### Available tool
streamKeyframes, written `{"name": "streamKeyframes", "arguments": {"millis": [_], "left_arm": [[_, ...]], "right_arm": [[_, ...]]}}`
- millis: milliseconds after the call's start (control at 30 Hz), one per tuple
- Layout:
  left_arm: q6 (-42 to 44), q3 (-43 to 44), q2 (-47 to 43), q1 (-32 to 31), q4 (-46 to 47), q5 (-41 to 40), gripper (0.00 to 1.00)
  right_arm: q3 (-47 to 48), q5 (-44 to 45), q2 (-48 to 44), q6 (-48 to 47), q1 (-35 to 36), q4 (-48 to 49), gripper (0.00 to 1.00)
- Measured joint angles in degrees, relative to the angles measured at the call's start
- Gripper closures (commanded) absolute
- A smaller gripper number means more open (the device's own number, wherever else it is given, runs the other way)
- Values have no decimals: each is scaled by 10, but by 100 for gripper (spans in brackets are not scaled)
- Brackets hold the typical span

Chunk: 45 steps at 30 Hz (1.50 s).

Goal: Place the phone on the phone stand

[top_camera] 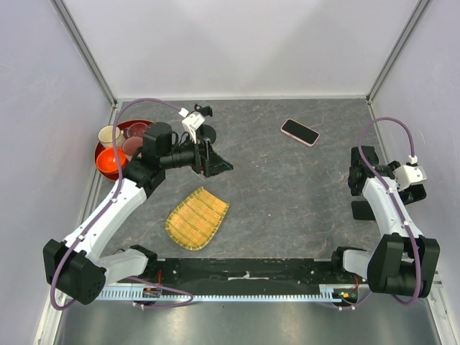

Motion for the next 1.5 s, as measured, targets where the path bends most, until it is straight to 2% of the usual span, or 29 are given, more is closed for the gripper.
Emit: {"name": "streamKeyframes", "arguments": {"millis": [67,133,233,267,333,1100,1300,1500], "left_arm": [[0,0,0,0,0,0,17],[0,0,0,0,0,0,17],[0,0,0,0,0,0,17],[0,0,0,0,0,0,17],[0,0,0,0,0,0,17],[0,0,-2,0,0,0,17],[0,0,-3,0,0,1,17],[0,0,-3,0,0,1,17]], "right_arm": [[0,-1,0,-4,0,3,59],[0,-3,0,-8,0,3,54],[0,-4,0,-12,0,5,33],[0,-5,-1,-14,0,6,16],[0,-8,-4,-19,-1,7,2],[10,-63,-62,-130,0,33,2],[13,-102,-77,-214,3,67,2],[4,-206,-163,-346,29,161,2]]}}
